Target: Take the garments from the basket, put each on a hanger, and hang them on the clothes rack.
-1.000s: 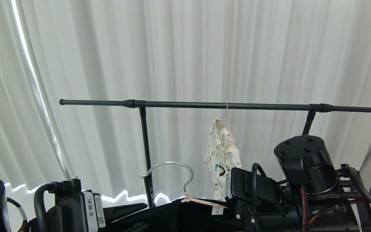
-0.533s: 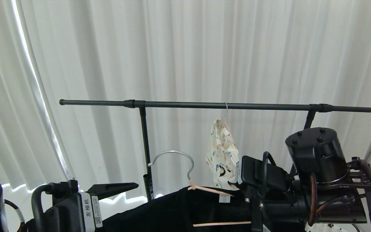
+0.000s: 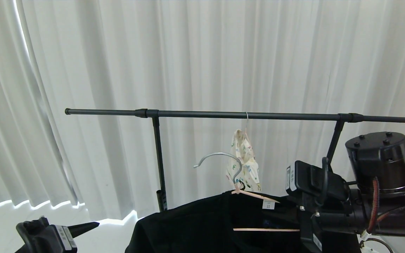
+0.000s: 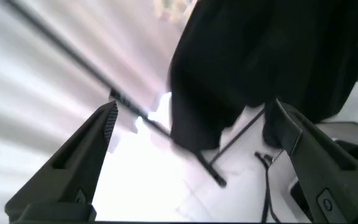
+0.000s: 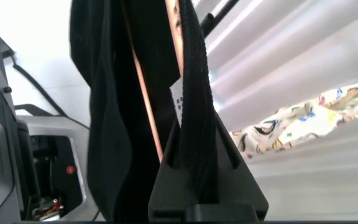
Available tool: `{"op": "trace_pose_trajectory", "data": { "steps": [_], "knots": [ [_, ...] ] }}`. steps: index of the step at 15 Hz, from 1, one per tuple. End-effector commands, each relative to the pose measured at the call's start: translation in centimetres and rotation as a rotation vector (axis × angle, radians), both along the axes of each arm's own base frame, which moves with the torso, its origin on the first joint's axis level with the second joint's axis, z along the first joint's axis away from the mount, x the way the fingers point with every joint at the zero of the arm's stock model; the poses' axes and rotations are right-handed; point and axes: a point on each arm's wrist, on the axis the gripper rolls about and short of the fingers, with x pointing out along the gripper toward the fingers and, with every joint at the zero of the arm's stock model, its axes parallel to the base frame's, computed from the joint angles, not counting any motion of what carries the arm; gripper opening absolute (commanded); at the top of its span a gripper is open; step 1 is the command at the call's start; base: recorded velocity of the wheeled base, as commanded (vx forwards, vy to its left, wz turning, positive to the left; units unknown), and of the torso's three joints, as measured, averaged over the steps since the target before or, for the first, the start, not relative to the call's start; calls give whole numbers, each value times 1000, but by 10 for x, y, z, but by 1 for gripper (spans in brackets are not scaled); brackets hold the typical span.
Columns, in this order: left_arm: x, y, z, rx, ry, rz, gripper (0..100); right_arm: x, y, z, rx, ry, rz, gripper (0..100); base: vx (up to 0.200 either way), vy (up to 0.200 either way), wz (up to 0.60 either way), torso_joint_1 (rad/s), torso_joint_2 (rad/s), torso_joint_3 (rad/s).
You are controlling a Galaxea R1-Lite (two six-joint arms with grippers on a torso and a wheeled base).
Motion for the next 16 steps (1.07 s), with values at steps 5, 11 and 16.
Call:
{"op": "trace_pose_trajectory", "data": {
  "steps": [5,11,16],
  "knots": [
    [15,0,-5,26,70,60,100,-9,-8,15,35,-78,30,0,0,0,0,0,0,0],
    [21,-3,-2,27,75,52,0,-14,-4,21,53,-128,82,0,0,0,0,0,0,0],
    [23,4,-4,31,82,116,0,-12,-10,23,58,-136,51,0,0,0,0,0,0,0]
  ]
}}
